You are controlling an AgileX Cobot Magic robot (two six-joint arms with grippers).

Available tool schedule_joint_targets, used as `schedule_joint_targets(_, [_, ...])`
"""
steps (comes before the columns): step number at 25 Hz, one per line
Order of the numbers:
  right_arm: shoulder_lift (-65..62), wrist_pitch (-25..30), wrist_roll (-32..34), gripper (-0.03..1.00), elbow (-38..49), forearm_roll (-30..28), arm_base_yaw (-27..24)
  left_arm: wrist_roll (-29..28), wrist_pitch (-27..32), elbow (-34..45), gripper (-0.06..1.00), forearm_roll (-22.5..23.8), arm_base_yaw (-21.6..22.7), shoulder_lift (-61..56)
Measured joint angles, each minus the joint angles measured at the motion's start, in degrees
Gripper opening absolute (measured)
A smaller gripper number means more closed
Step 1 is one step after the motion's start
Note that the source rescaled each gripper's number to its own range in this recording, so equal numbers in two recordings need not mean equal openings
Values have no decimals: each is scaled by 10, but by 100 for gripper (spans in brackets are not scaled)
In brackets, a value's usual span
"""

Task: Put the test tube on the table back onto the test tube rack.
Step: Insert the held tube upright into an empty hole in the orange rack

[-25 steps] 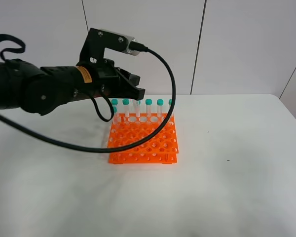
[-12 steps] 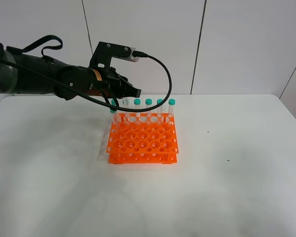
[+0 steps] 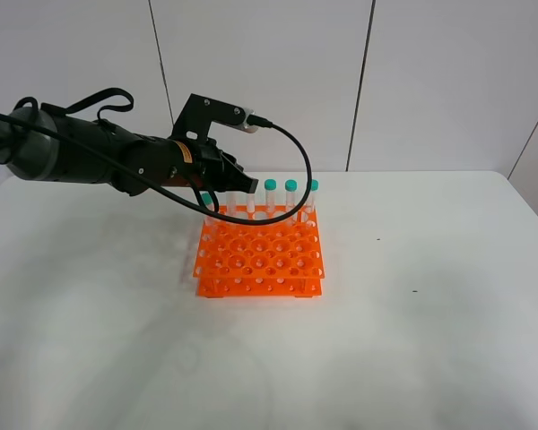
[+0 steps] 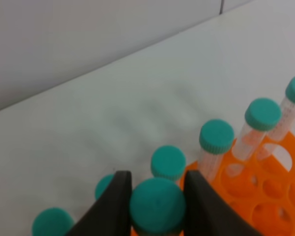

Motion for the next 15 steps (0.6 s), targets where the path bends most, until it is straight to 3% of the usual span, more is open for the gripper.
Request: schedule_joint_targets(15, [0, 0, 2, 100, 0, 0, 0, 0, -38, 32, 0, 4, 0, 24])
